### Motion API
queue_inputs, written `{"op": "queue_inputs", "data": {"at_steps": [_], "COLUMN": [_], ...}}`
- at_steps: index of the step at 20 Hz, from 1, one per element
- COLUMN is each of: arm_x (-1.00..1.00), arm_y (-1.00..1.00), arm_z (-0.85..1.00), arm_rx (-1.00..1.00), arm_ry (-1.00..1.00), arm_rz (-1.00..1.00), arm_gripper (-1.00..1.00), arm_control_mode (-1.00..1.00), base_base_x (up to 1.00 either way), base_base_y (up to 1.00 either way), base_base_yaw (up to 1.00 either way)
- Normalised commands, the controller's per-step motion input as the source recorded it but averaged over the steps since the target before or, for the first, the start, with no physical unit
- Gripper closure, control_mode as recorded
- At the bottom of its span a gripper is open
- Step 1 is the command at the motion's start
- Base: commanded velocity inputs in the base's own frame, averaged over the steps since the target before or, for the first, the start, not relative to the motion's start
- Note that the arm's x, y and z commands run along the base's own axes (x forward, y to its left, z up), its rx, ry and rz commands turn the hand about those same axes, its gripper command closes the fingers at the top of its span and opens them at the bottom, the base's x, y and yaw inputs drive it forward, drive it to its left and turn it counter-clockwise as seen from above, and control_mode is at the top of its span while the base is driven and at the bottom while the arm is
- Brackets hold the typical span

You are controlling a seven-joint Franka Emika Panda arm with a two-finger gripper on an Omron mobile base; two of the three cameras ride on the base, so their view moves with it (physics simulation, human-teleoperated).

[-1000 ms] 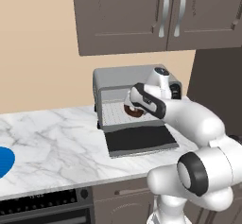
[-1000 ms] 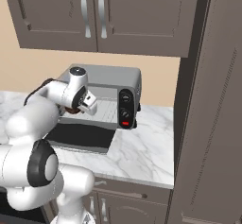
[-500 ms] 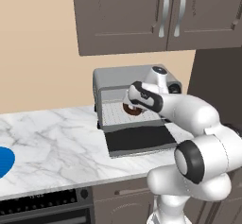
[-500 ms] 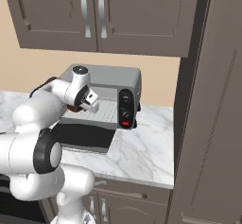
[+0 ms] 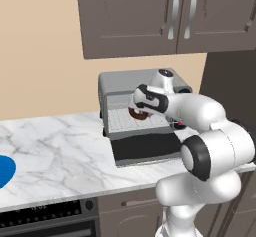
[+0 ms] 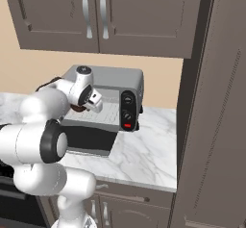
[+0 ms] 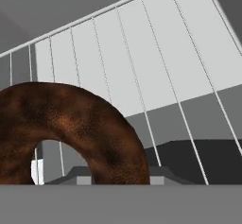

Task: Pick up the bagel from the plate, place it on the toaster oven rack, close the door, and set the timer.

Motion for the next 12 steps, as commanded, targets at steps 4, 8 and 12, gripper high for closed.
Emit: {"op": "queue_inputs", "data": {"at_steps": [4,8,12], "arm_x": [0.04,0.0,-0.02], "arm_y": [0.0,0.0,0.0], "arm_z": [-0.31,-0.3,-0.05], "arm_rx": [-0.02,-0.04,-0.03], "arm_ry": [0.0,0.0,-0.05], "arm_rz": [0.0,0.0,0.0], "arm_gripper": [1.0,-1.0,-1.0], "arm_control_mode": [-1.0,-1.0,-1.0], "base_base_x": [0.0,0.0,0.0], "base_base_y": [0.0,0.0,0.0], "base_base_yaw": [0.0,0.0,0.0]}}
